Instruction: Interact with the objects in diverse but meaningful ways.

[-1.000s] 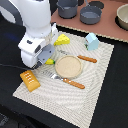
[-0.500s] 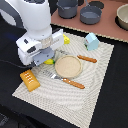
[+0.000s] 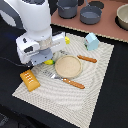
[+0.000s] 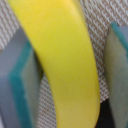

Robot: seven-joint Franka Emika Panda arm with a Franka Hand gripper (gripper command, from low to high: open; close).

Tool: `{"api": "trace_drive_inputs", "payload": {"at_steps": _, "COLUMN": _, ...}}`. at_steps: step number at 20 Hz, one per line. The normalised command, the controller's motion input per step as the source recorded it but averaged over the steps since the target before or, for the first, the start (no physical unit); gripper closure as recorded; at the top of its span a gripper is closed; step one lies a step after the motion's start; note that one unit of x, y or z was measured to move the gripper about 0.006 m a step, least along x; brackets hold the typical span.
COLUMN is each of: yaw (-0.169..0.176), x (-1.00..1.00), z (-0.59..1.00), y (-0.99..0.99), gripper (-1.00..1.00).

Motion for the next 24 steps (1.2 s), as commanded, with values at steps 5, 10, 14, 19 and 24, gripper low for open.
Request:
{"api": "trace_drive_inputs", "payload": {"at_steps": 5, "yaw": 0.0, "x": -0.18, "z": 0.76, "y": 0.0, "gripper": 1.0}}
{"api": "trace_drive_inputs", "payload": {"at_steps": 10, "yaw": 0.0, "x": -0.19, "z": 1.0, "y": 0.0, "gripper": 1.0}}
{"api": "trace_drive_inputs", "payload": {"at_steps": 14, "yaw": 0.0, "x": -0.02, "z": 1.0, "y": 0.0, "gripper": 1.0}}
{"api": "trace_drive_inputs", "payload": {"at_steps": 19, "yaw": 0.0, "x": 0.15, "z": 0.86, "y": -0.02, "gripper": 1.0}}
{"api": "trace_drive_inputs", "payload": {"at_steps": 24, "yaw": 0.0, "x": 0.58, "z": 0.52, "y": -0.05, "gripper": 1.0}}
